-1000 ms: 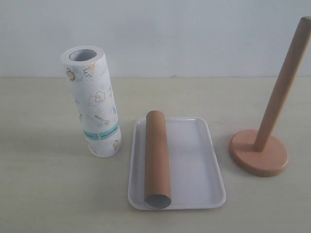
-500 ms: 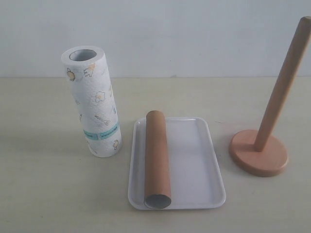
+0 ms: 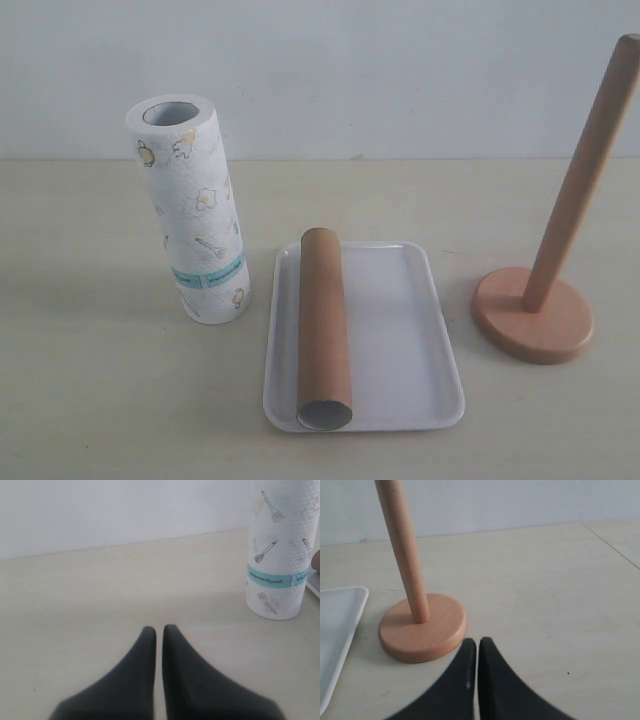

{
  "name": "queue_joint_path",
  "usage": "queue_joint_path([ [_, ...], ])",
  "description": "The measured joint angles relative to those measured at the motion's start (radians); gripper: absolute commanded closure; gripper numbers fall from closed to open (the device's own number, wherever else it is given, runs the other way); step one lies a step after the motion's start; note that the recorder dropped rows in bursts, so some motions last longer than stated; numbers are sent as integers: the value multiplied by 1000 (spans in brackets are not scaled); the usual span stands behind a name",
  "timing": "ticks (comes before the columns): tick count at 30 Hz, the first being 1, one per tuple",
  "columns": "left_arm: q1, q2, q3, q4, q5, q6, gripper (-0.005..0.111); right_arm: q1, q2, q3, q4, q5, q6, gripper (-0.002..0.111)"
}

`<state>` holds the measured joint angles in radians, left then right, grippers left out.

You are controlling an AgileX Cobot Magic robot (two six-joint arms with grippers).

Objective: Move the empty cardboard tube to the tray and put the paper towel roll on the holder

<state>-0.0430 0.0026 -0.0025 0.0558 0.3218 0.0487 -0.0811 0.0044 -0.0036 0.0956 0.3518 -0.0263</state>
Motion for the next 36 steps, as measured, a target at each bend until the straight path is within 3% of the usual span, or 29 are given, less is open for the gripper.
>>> queue_joint_path([
  [23, 0, 0, 0, 0, -27, 0, 103, 30, 0, 0, 4, 0, 0, 107],
  [27, 0, 0, 3, -10, -469, -34, 103, 30, 0, 0, 4, 0, 0, 107],
  [29, 0, 0, -66, -11, -540, -49, 103, 30, 0, 0, 4, 0, 0, 107],
  [33, 0, 165, -295, -11, -283, -49, 103, 30, 0, 0, 4, 0, 0, 107],
  [36, 0, 294, -345, -15, -195, -49, 103, 30, 0, 0, 4, 0, 0, 107],
])
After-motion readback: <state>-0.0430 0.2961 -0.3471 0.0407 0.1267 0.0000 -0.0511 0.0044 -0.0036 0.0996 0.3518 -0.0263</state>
